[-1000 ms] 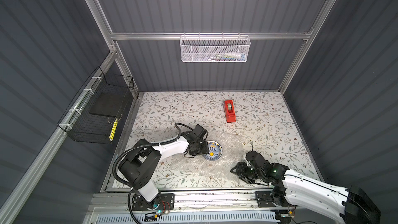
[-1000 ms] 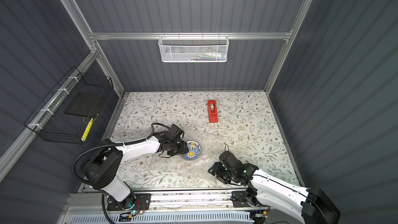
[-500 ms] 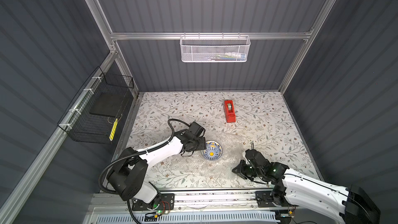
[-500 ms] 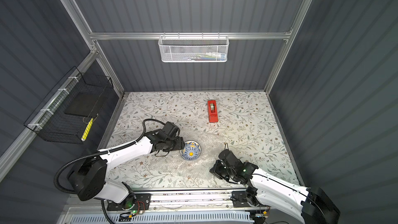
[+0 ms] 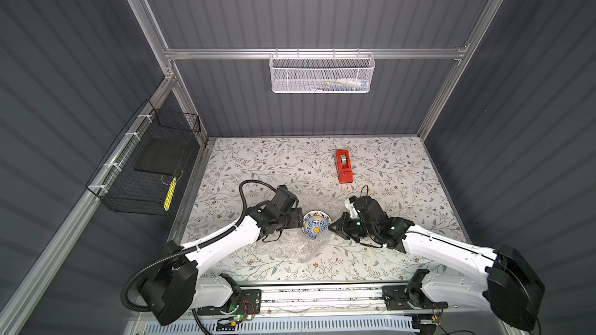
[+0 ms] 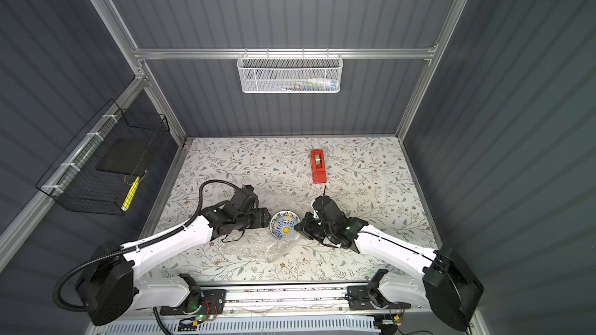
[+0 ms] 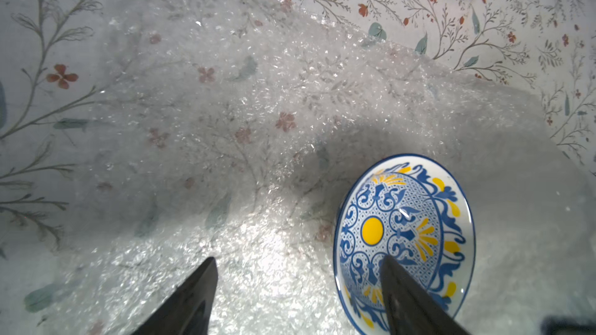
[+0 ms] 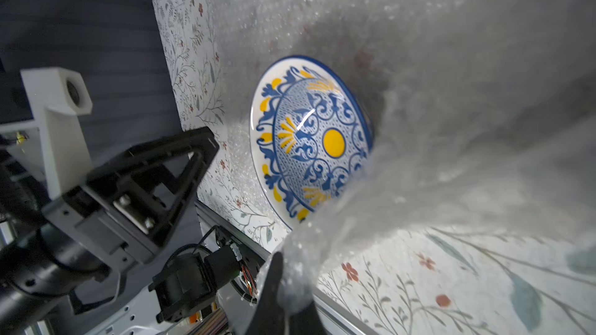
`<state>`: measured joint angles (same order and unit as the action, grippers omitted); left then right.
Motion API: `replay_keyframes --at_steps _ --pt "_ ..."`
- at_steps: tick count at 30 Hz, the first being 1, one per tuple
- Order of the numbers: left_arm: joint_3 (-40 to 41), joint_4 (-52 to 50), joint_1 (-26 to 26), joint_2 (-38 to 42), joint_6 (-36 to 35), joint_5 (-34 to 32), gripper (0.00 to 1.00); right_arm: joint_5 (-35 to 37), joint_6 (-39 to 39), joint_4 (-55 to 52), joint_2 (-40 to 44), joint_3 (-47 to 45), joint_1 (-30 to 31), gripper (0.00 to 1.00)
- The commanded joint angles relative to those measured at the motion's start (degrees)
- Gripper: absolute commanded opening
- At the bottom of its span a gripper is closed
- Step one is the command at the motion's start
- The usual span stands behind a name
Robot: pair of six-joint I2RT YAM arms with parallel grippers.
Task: Wrap bowls in bubble wrap
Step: Wrap the bubble wrap at the center of the board.
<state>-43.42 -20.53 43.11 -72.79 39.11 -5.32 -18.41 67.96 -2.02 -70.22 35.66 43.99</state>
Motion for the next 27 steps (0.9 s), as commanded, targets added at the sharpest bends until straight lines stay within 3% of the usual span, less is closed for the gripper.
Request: replay_keyframes --at_steps 1,7,11,14,16,18,27 --pt "3.18 4.44 0.31 3.60 -1.37 2.02 0.80 -3.65 -1.65 4.47 -5.94 3.02 -0.79 0.03" --pt "7.50 10.29 0.37 8.01 -4.03 8.34 0.82 -3.11 -2.95 4.48 -14.34 9.42 -0.90 0.08" --pt "9.52 10.60 0.35 11.03 -4.61 9.14 0.85 -2.51 -1.90 5.63 -17.06 10.30 -1.01 0.11" --pt "11.19 11.74 0.30 10.74 -4.88 11.51 0.85 -1.84 -2.25 3.85 -18.52 12.09 -1.08 0.23" --pt "12.11 12.60 0.35 9.84 -5.26 12.96 0.85 -1.67 -2.44 3.37 -18.95 12.50 -1.07 0.39" --pt "12.43 13.21 0.39 8.60 -5.84 13.84 0.85 -1.45 -2.43 3.19 -19.21 12.64 -1.10 0.47" --pt "13.49 16.83 0.38 6.09 -5.93 13.17 0.86 -2.61 -1.43 5.29 -21.47 13.32 -1.14 0.65"
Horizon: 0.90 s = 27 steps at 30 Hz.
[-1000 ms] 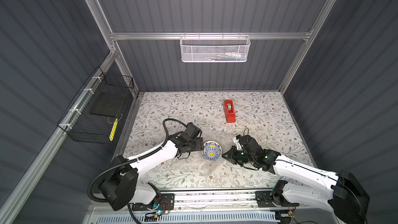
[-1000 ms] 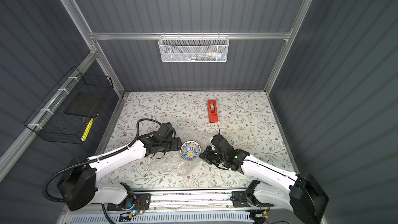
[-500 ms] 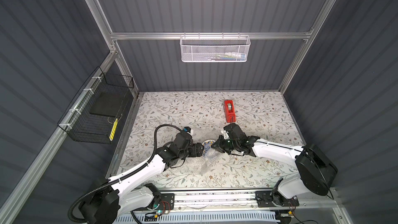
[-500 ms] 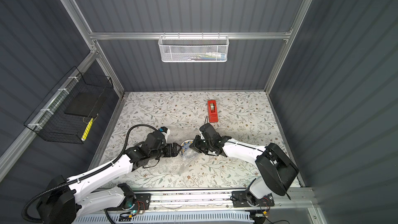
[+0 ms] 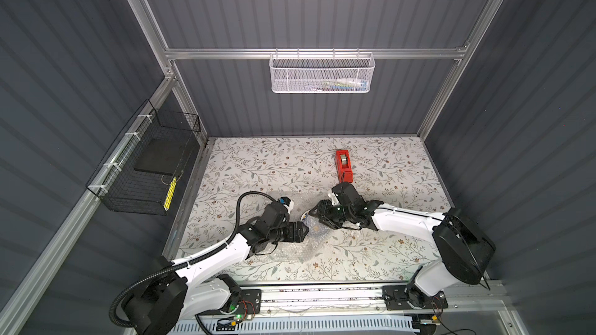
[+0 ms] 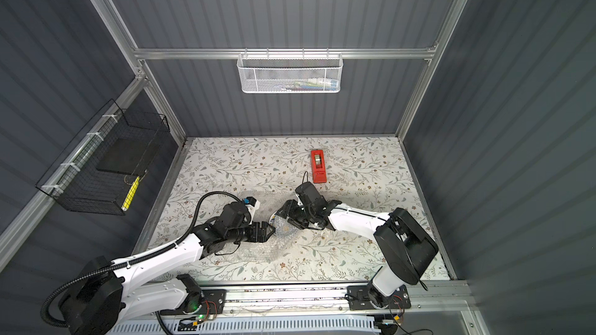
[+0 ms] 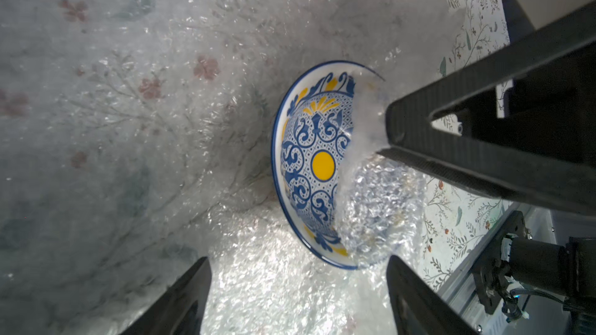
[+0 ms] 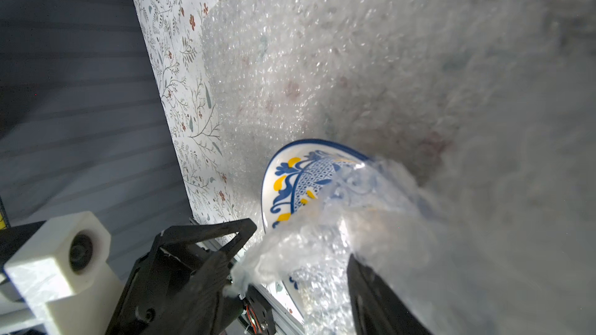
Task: Wrap bowls in bubble wrap
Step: Wrap the bubble wrap at the center of the board.
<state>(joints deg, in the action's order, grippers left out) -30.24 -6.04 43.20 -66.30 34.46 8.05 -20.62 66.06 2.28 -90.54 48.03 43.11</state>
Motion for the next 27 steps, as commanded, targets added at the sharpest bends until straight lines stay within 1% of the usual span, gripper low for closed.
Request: replay_keyframes --at_steps 1,4,7,9,12,17,22,25,27 --pt "0.08 2.42 0.32 -0.92 -1.11 -1.04 0.86 -0.81 0.85 1.89 -1.27 0.61 -0.27 0.66" --pt "-1.23 3.67 0.30 -4.07 -1.30 -2.07 0.87 -0.98 1.74 3.43 -1.58 -0.06 -0.24 0.68" --pt "-2.34 6.31 0.35 -8.02 -0.87 -1.39 0.86 -1.16 1.71 3.84 -1.46 -0.30 -0.24 0.69" --pt "-3.05 6.47 0.33 -10.32 -0.62 -2.41 0.83 -0.84 2.02 4.04 -0.83 -0.70 -0.31 0.69" --pt "-3.27 7.27 0.35 -12.49 -0.83 -4.52 0.83 -0.69 2.04 4.22 -0.29 -0.97 -0.42 0.70" --pt "-6.10 5.91 0.32 -16.04 0.35 -8.20 0.83 -1.09 2.47 5.06 -0.25 -2.00 -0.49 0.70" --pt "-9.18 3.27 0.30 -20.61 0.96 -8.66 0.80 -1.11 2.61 4.97 1.33 -3.14 -0.83 0.71" --pt "-9.83 1.65 0.31 -22.25 1.19 -9.42 0.78 0.42 2.04 4.06 4.21 -4.38 -1.10 0.72" --pt "-9.92 0.90 0.37 -22.85 1.58 -10.00 0.78 4.31 0.60 0.63 7.26 -4.52 -1.10 0.72"
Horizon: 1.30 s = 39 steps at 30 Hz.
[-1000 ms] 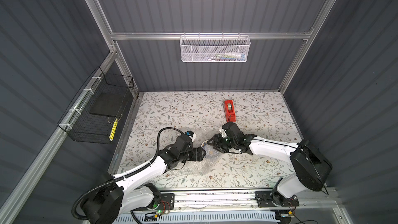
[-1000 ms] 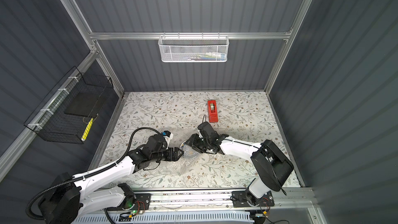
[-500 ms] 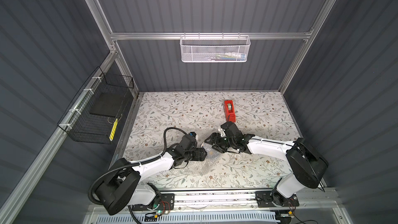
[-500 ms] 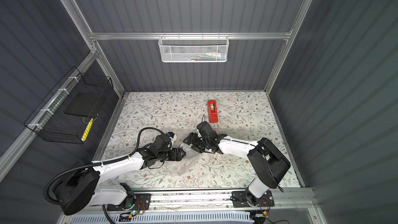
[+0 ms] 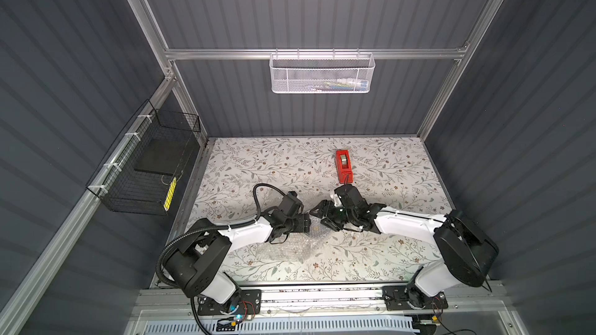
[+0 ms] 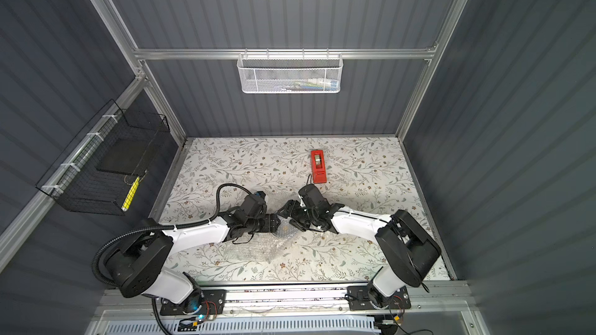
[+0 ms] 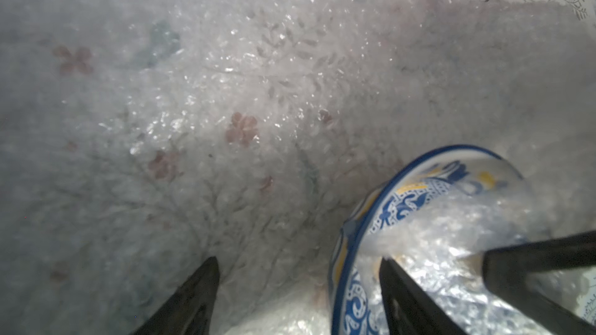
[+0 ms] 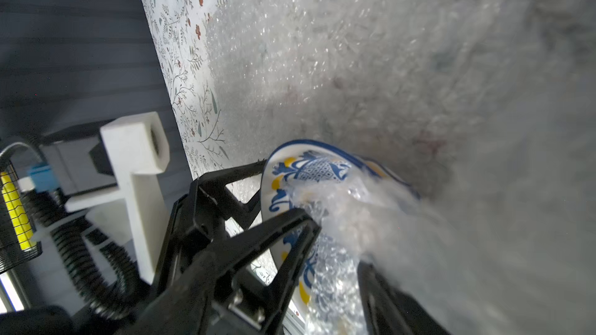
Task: Wrap bowls in bubble wrap
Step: Wrap the bubble wrap at the center of the board.
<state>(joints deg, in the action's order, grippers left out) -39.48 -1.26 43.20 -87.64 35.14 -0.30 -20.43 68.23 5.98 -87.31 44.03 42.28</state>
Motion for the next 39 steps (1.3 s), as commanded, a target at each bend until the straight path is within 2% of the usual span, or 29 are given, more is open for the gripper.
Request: replay_keyframes --at_steps 1,7,12,22,28,39 --pt "-0.89 -4.34 0.33 -1.81 0.90 -1.78 0.78 5.38 -2.56 -4.72 5.61 -0.52 -0.27 0.72" --pt "-1.42 -5.57 0.39 -2.91 1.17 -2.39 0.76 12.80 -4.97 -18.57 14.72 -0.36 -0.05 0.71" --pt "-1.17 -5.86 0.39 -2.41 1.52 -2.75 0.76 17.96 -3.11 -30.46 13.70 2.16 2.55 0.70" --pt "-0.34 -5.41 0.35 -2.55 1.60 -2.77 0.76 15.78 -2.13 -25.32 2.67 5.09 4.74 0.70" --pt "-0.24 -6.17 0.39 -1.73 1.35 -3.57 0.75 14.41 -2.90 -23.77 -1.02 7.07 4.74 0.68" --pt "-0.83 -7.53 0.30 -0.56 0.77 -4.82 0.74 11.99 -3.19 -22.24 -6.73 6.68 5.56 0.53"
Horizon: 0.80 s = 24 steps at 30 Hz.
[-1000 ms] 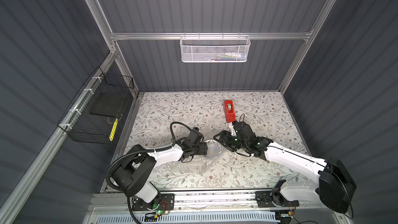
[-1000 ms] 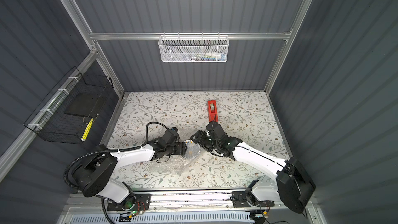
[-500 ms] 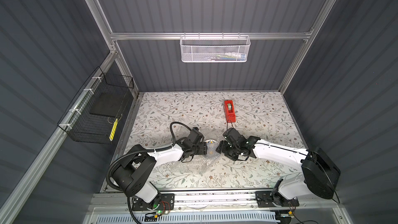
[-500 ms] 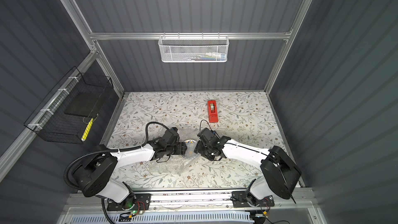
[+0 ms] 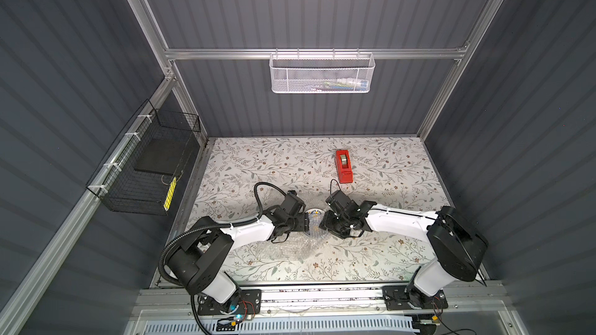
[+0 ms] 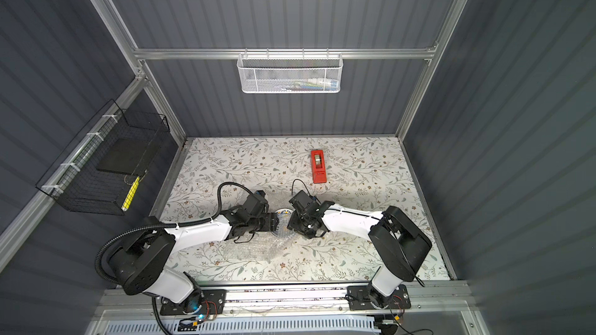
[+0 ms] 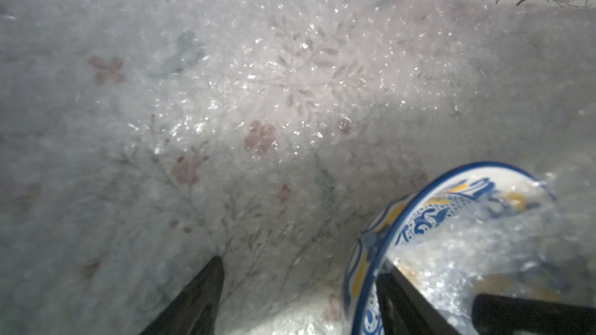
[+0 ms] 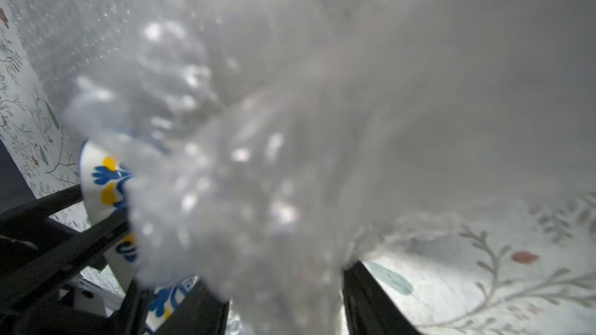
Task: Wrap bowls in bubble wrap
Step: Wrap the bubble wrap at the center of the board.
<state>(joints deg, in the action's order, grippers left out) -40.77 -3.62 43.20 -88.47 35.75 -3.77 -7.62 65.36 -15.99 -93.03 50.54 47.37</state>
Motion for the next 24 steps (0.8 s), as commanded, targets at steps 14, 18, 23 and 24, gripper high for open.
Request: replay_keyframes --at_steps 14,18,23,24 --pt "-5.20 -15.05 -12.27 9.23 -6.98 -8.93 0.91 0.67 -2.77 -2.97 -4.14 3.11 0.61 0.45" --pt "-9.14 -17.33 -17.16 5.30 -10.42 -10.84 0.91 0.76 -3.21 -3.26 -4.34 3.55 0.61 0.45" --pt "-11.56 -13.02 -23.32 -1.28 -13.28 -5.05 0.91 0.85 -4.10 -4.12 -4.82 4.45 0.61 0.45" --pt "-12.31 -12.37 -23.88 -2.47 -13.70 -4.03 0.90 0.85 -4.19 -4.22 -4.84 4.60 0.61 0.45"
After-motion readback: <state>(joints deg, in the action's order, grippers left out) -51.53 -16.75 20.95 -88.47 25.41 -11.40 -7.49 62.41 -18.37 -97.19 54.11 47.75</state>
